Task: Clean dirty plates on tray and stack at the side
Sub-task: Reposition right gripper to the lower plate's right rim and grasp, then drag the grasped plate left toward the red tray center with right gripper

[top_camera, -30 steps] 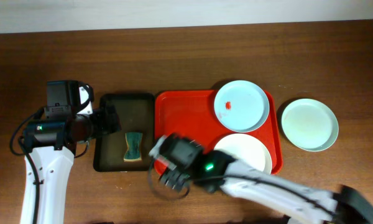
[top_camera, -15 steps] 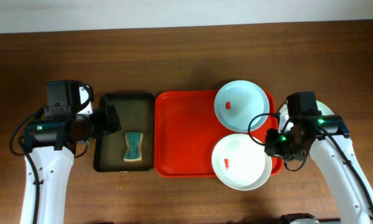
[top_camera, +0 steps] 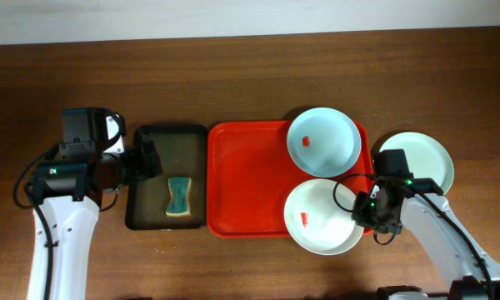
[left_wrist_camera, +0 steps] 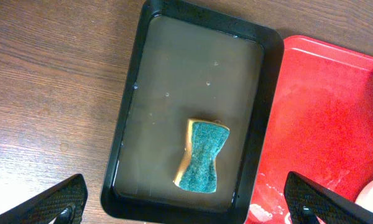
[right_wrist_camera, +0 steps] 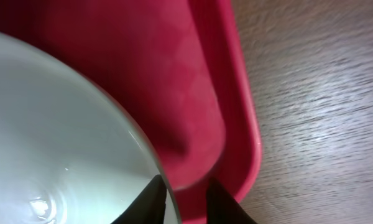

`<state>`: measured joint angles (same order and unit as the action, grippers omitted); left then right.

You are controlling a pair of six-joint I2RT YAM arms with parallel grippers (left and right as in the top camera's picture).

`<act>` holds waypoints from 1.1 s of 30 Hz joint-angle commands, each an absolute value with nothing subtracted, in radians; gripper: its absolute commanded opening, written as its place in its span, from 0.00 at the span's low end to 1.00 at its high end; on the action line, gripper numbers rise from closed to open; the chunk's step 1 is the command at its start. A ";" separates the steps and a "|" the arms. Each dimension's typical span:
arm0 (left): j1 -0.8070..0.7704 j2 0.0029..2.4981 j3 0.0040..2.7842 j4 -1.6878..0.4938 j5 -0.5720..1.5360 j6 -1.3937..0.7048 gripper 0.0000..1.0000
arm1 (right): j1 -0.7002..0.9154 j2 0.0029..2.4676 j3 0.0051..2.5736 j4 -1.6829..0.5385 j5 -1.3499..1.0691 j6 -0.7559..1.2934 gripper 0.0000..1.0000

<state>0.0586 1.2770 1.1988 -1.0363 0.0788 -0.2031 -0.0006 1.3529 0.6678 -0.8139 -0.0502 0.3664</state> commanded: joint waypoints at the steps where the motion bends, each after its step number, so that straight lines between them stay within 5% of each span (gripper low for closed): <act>1: 0.062 1.268 1.213 -1.038 0.090 -0.209 0.99 | -0.007 1.388 0.658 -0.803 -0.123 0.376 0.13; 2: 0.062 1.268 1.213 -1.038 0.090 -0.209 0.99 | -0.007 1.393 0.658 -0.802 -0.126 0.376 0.04; 14: 0.062 1.268 1.213 -1.038 0.090 -0.209 0.99 | 0.012 1.394 0.657 -0.710 -0.494 0.410 0.04; 26: 0.062 1.268 1.213 -1.038 0.090 -0.209 0.99 | 0.408 1.405 0.657 -0.410 -0.144 0.716 0.04; 33: 0.062 1.268 1.213 -1.038 0.090 -0.209 0.99 | 0.434 1.544 0.657 -0.307 -0.146 0.716 0.04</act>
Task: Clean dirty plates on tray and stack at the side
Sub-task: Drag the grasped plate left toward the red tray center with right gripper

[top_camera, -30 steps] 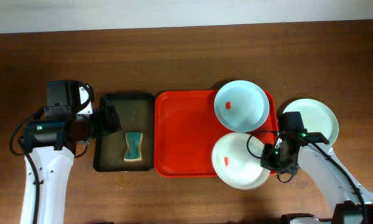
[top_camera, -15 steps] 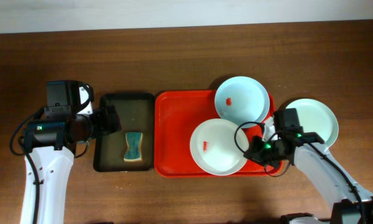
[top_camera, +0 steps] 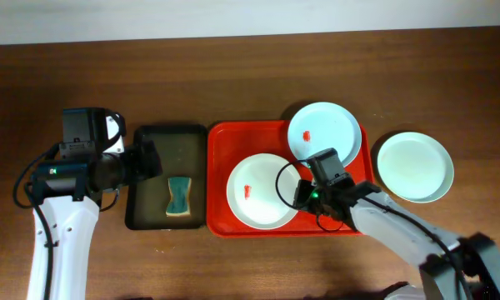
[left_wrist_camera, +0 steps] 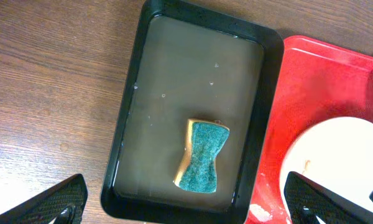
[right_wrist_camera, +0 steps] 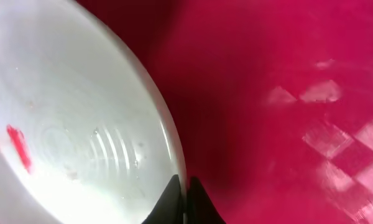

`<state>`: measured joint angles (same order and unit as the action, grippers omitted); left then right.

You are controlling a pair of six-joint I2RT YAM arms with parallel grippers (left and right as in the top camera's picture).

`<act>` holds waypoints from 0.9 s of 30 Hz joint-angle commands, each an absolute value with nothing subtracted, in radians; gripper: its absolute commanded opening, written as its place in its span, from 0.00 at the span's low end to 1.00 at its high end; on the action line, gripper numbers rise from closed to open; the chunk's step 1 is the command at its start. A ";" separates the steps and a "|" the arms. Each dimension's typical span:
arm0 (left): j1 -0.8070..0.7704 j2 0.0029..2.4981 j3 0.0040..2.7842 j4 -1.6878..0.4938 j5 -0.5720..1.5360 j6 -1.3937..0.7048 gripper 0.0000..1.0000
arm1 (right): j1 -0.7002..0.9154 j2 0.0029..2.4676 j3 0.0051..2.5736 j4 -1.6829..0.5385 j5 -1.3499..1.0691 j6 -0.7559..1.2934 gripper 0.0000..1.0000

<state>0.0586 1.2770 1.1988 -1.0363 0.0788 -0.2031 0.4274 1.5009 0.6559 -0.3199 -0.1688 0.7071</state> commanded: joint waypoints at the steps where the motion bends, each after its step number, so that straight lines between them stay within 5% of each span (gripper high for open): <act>1: 0.062 1.268 1.213 -1.038 0.090 -0.209 0.99 | 0.434 1.562 0.657 -0.297 -0.146 0.715 0.04; 2: 0.062 1.268 1.213 -1.038 0.090 -0.209 0.99 | 0.434 1.568 0.658 -0.292 -0.146 0.715 0.07; 7: 0.062 1.268 1.213 -1.038 0.090 -0.209 0.99 | 0.431 1.562 0.849 -0.518 -0.168 0.603 0.57; 14: 0.062 1.268 1.213 -1.038 0.090 -0.209 0.99 | 0.432 1.568 1.035 -0.786 -0.153 0.584 0.58; 27: 0.062 1.268 1.213 -1.038 0.090 -0.209 0.99 | 0.500 1.626 1.031 -0.778 -0.056 0.501 0.61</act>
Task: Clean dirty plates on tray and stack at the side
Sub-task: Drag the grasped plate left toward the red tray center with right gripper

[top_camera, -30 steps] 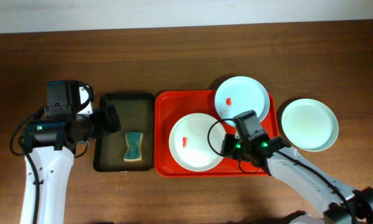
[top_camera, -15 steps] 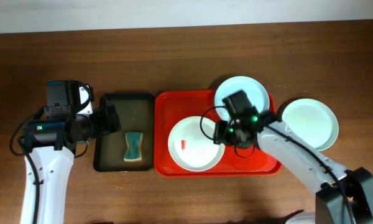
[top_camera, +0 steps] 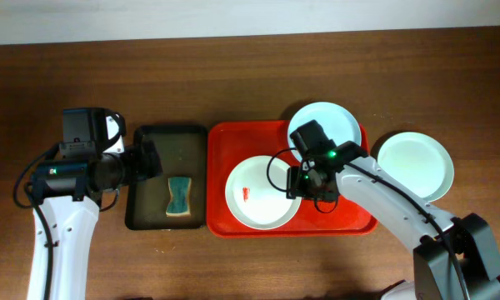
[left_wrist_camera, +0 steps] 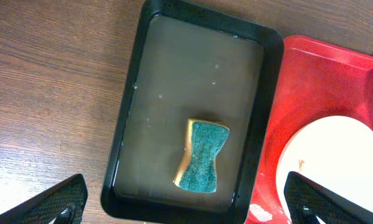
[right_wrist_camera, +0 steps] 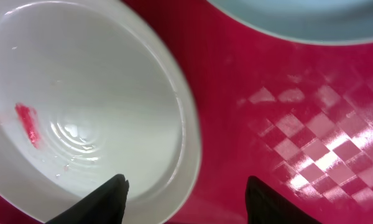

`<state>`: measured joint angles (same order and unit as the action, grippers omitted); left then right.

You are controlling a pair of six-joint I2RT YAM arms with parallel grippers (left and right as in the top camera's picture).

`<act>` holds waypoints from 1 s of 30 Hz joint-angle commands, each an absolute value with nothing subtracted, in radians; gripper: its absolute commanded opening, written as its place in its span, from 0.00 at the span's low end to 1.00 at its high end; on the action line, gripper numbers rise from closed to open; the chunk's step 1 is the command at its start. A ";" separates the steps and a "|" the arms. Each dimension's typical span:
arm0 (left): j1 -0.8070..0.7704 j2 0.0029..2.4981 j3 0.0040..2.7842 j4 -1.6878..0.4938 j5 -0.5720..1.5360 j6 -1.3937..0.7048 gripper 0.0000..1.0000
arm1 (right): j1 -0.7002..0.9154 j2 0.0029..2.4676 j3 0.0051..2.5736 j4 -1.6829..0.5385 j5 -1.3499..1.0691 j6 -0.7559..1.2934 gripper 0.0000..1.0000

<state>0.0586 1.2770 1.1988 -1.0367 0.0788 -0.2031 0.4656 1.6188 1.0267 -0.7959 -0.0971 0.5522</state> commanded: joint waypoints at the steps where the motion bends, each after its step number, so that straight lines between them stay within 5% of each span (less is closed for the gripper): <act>1: 0.062 1.268 1.213 -1.038 0.090 -0.209 0.99 | 0.511 1.626 1.031 -0.778 -0.042 0.501 0.60; 13: 0.062 1.268 1.213 -1.038 0.090 -0.209 0.99 | 0.530 1.613 1.041 -0.831 -0.059 0.517 0.49; 30: 0.062 1.268 1.213 -1.038 0.090 -0.209 0.99 | 0.477 1.628 1.069 -0.824 -0.049 0.527 0.53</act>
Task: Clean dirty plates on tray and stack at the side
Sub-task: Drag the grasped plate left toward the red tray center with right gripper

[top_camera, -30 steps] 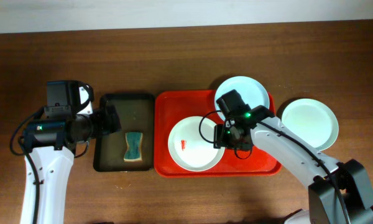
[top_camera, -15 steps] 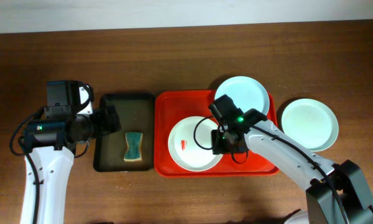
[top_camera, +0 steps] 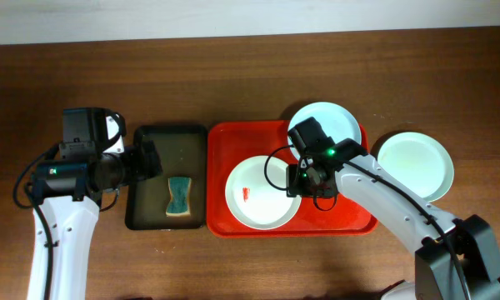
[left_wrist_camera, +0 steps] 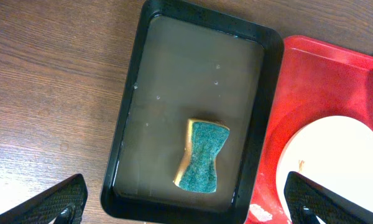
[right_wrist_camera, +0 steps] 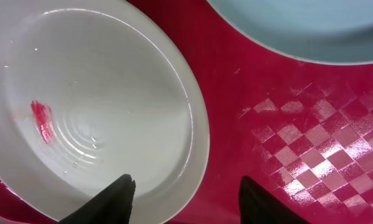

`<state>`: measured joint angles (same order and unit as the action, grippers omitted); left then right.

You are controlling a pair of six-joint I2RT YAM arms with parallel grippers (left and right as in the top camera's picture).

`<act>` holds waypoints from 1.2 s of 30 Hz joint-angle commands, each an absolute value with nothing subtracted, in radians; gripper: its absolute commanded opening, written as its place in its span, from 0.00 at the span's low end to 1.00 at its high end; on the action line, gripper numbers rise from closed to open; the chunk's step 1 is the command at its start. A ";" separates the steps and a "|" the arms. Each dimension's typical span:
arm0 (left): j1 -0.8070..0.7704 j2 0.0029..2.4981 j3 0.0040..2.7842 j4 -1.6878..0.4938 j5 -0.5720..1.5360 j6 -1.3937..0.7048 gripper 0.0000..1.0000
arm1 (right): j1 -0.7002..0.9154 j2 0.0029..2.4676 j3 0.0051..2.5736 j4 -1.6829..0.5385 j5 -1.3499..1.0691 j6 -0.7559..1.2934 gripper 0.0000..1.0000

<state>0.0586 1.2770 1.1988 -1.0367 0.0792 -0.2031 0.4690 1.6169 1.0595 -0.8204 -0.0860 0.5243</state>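
A white plate [top_camera: 262, 192] with a red smear [right_wrist_camera: 42, 121] lies in the middle of the red tray [top_camera: 221, 142]. My right gripper [top_camera: 304, 179] hangs open just above the plate's right rim [right_wrist_camera: 199, 134], holding nothing. A second smeared plate [top_camera: 329, 132] rests on the tray's far right corner. One clean plate [top_camera: 415, 165] sits on the table to the right. The green sponge [left_wrist_camera: 202, 157] lies in the black water tray [left_wrist_camera: 174, 74]. Open and empty, my left gripper [left_wrist_camera: 186, 208] hovers over that tray's near edge.
Wooden table [top_camera: 233, 75] all round. The black tray [top_camera: 168, 137] stands directly left of the red tray, their edges nearly touching. My right arm [top_camera: 383, 204] crosses the red tray's right front corner.
My right gripper has risen slightly over the plate's right rim and stays open. The left arm, sponge and plates have not moved.
My right gripper was shut on the rim of the smeared plate at the tray's right front corner. Then the plate lay in the tray's middle, still gripped. Afterwards the gripper was open beside the rim, and it stays so.
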 commanded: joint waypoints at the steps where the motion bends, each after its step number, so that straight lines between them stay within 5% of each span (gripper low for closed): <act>1: 0.062 1.268 1.213 -1.038 0.090 -0.209 0.99 | 0.478 1.628 1.053 -0.810 -0.037 0.527 0.51; 12: 0.062 1.268 1.213 -1.038 0.090 -0.209 0.99 | 0.477 1.701 0.965 -0.646 -0.037 0.531 0.39; 14: 0.062 1.268 1.213 -1.038 0.090 -0.209 0.99 | 0.477 1.707 0.965 -0.646 -0.037 0.531 0.24; 17: 0.062 1.268 1.213 -1.038 0.090 -0.209 0.99 | 0.477 1.708 0.959 -0.638 -0.028 0.531 0.20; 20: 0.062 1.268 1.213 -1.038 0.090 -0.209 0.99 | 0.476 1.708 0.959 -0.638 -0.030 0.532 0.04; 30: 0.062 1.268 1.213 -1.038 0.090 -0.209 0.99 | 0.457 1.708 0.959 -0.642 -0.057 0.531 0.04; 33: 0.062 1.268 1.213 -1.038 0.090 -0.209 0.99 | 0.457 1.708 0.959 -0.637 -0.067 0.531 0.17; 36: 0.062 1.268 1.213 -1.038 0.090 -0.209 0.99 | 0.457 1.708 0.961 -0.628 -0.083 0.531 0.18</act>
